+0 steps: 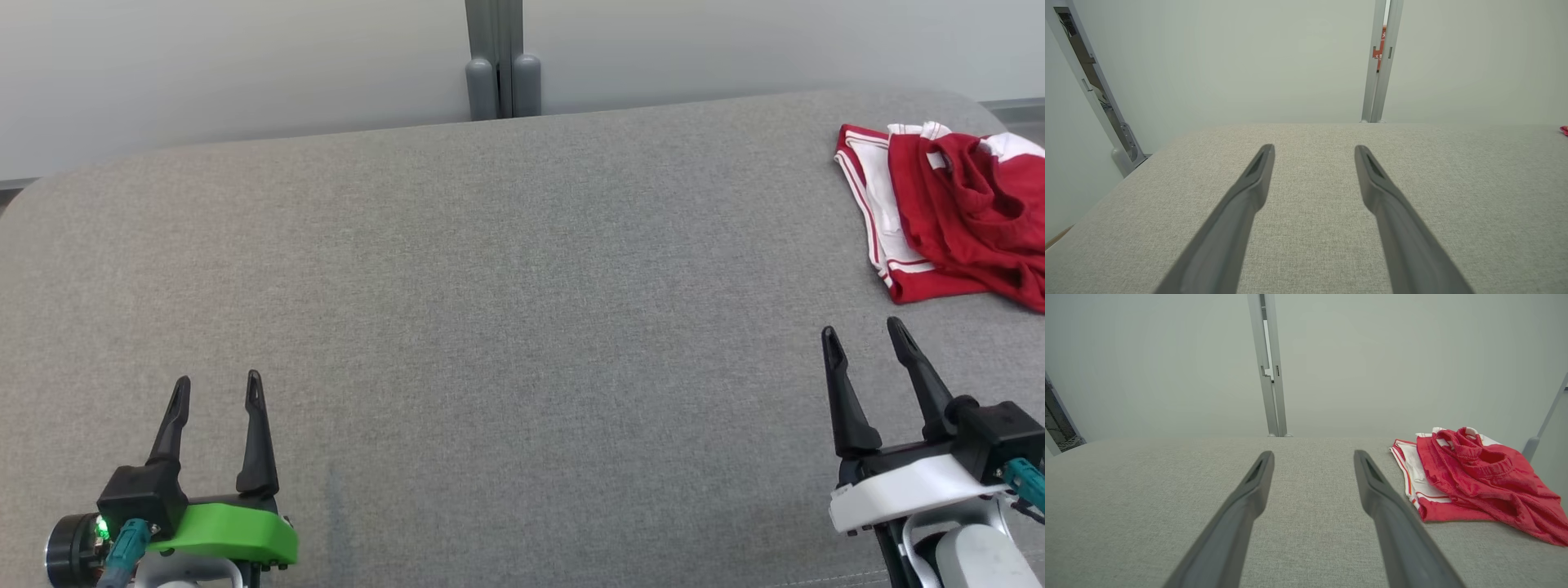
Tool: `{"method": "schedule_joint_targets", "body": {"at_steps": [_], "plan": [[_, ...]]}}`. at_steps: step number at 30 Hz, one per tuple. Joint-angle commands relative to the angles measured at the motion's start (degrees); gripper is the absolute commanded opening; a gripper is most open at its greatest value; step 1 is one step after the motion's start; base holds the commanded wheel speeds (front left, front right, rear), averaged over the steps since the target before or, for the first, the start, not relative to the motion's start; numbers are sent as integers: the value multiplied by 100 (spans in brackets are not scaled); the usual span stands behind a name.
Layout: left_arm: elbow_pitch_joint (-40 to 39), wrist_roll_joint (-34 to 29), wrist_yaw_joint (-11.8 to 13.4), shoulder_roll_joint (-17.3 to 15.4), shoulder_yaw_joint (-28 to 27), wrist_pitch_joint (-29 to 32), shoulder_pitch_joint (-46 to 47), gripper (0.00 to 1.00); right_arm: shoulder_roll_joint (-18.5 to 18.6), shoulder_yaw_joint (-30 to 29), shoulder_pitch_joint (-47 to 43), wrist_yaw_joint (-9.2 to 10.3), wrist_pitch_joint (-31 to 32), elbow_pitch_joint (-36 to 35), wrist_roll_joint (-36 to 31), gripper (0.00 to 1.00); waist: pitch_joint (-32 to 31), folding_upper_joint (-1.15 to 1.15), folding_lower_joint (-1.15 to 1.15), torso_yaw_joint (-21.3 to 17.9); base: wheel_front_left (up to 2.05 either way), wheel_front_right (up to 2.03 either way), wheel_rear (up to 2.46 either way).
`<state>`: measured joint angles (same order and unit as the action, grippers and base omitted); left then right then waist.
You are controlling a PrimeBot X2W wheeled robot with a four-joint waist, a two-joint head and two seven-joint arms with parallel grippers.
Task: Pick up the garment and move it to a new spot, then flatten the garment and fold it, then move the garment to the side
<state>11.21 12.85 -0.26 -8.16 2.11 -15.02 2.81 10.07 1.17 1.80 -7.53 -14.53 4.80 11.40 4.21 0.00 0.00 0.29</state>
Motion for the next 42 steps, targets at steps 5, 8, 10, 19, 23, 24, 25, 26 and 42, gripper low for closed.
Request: {"method": "schedule_joint_targets", "body": {"at_steps": [5, 8, 10, 19, 23, 24, 25, 26, 42], "plan": [[113, 12, -53, -64, 26, -15, -89, 100, -269, -106, -322, 10, 14, -173, -169, 100, -196, 0, 0, 68, 0, 0, 0], [149, 26, -81, -88, 49, -15, -68, 100, -310, -124, -399, 10, 28, -181, -209, 100, -253, 0, 0, 82, 0, 0, 0], [169, 32, -95, -95, 66, -15, -51, 100, -332, -142, -408, 10, 45, -169, -200, 100, -288, 0, 0, 94, 0, 0, 0], [203, 71, -108, -105, 125, -15, -55, 100, -440, -165, -469, 10, 97, -96, -252, 100, -345, 0, 0, 113, 0, 0, 0], [197, 112, -91, -115, 116, -16, -93, 100, -450, -135, -442, 10, 111, -51, -247, 100, -356, 0, 0, 91, 0, 0, 0], [193, 117, -89, -116, 116, -16, -103, 100, -454, -129, -433, 10, 105, -43, -244, 100, -358, 0, 0, 88, 0, 0, 0], [187, 119, -93, -117, 119, -16, -113, 100, -463, -123, -427, 10, 108, -35, -243, 100, -360, 0, 0, 86, 0, 0, 0], [180, 123, -101, -117, 127, -16, -116, 100, -467, -121, -425, 10, 109, -30, -241, 100, -358, 0, 0, 85, 0, 0, 0], [383, 998, -189, 59, 30, 302, 1, 0, -494, -143, -350, 0, 305, 235, 776, 0, -357, 0, 0, 77, 0, 0, 0]]}}
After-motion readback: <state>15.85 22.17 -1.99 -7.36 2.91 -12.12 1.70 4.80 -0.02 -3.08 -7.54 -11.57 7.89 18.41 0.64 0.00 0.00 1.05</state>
